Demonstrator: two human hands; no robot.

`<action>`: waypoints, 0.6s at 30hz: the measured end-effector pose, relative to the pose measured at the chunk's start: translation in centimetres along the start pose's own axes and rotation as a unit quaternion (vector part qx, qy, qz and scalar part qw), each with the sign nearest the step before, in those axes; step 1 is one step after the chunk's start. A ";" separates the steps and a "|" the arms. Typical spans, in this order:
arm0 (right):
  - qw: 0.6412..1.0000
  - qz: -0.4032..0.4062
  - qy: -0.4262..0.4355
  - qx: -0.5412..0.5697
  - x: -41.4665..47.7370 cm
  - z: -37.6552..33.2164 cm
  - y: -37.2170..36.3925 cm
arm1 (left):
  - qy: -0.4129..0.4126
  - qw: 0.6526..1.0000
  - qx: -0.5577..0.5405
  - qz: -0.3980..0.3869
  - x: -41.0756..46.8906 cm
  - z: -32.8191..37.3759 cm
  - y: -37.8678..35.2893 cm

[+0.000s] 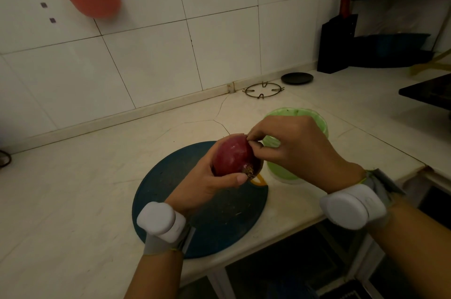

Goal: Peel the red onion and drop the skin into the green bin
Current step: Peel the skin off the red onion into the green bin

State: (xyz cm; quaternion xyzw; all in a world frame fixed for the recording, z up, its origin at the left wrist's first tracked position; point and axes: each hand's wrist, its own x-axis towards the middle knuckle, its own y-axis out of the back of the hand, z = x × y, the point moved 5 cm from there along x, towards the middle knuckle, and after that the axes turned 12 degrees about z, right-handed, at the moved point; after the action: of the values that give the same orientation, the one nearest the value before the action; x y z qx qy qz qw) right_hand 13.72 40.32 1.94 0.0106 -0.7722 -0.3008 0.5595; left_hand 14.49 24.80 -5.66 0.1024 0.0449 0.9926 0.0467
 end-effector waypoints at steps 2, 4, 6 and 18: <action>0.998 0.015 -0.045 0.029 0.1 0.3 0.2 | 0.002 1.000 -0.007 -0.006 -0.1 -0.1 0.0; 0.992 0.026 -0.099 0.070 0.2 0.8 0.4 | 0.004 1.000 -0.009 -0.009 -0.1 -0.1 0.0; 0.983 0.024 -0.154 0.099 0.2 1.3 0.5 | 0.009 1.000 -0.010 -0.010 0.0 -0.1 0.0; 0.935 0.029 -0.300 0.189 0.1 3.8 0.2 | 0.019 0.994 -0.095 -0.040 0.1 -0.2 -0.7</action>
State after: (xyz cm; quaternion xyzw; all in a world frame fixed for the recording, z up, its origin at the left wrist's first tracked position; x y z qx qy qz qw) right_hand 10.41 42.22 1.37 0.0030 -0.9467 -0.1219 0.2981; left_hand 14.38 25.48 -5.85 0.0769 -0.0451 0.9915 0.0951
